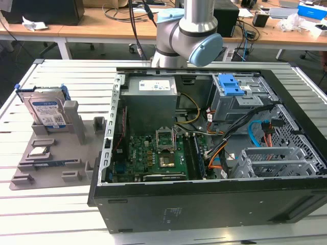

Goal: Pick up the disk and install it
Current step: 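Pick up the disk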

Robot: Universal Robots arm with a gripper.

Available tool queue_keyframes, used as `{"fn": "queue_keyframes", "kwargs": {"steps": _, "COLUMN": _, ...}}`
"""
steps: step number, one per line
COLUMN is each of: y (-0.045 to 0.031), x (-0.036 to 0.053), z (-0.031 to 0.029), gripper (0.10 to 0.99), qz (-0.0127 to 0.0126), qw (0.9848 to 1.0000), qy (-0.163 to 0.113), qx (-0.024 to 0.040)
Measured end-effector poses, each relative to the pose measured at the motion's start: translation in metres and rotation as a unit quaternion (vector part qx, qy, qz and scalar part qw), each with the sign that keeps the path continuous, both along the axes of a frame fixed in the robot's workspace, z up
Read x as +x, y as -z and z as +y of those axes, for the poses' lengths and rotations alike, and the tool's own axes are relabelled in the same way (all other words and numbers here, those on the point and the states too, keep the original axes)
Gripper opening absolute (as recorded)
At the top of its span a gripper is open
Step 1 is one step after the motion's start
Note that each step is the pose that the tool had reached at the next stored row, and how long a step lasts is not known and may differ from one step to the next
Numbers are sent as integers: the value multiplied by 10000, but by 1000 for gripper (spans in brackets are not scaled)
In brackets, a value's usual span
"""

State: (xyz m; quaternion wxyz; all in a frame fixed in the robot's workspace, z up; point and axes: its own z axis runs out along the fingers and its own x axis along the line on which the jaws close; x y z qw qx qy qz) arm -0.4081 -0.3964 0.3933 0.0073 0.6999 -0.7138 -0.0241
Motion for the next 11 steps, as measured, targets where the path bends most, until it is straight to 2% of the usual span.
{"fn": "queue_keyframes", "kwargs": {"steps": 4, "y": 0, "x": 0, "z": 0, "gripper": 114, "qz": 0, "qw": 10000, "qy": -1, "qx": 0}}
{"fn": "queue_keyframes", "kwargs": {"steps": 7, "y": 0, "x": 0, "z": 0, "gripper": 294, "qz": 0, "qw": 10000, "qy": -2, "qx": 0}}
{"fn": "queue_keyframes", "kwargs": {"steps": 8, "y": 0, "x": 0, "z": 0, "gripper": 294, "qz": 0, "qw": 10000, "qy": -2, "qx": 0}}
{"fn": "queue_keyframes", "kwargs": {"steps": 9, "y": 0, "x": 0, "z": 0, "gripper": 416, "qz": 0, "qw": 10000, "qy": -3, "qx": 0}}
{"fn": "queue_keyframes", "kwargs": {"steps": 10, "y": 0, "x": 0, "z": 0, "gripper": 416, "qz": 0, "qw": 10000, "qy": -3, "qx": 0}}
{"fn": "queue_keyframes", "kwargs": {"steps": 11, "y": 0, "x": 0, "z": 0, "gripper": 475, "qz": 0, "qw": 10000, "qy": -4, "qx": 0}}
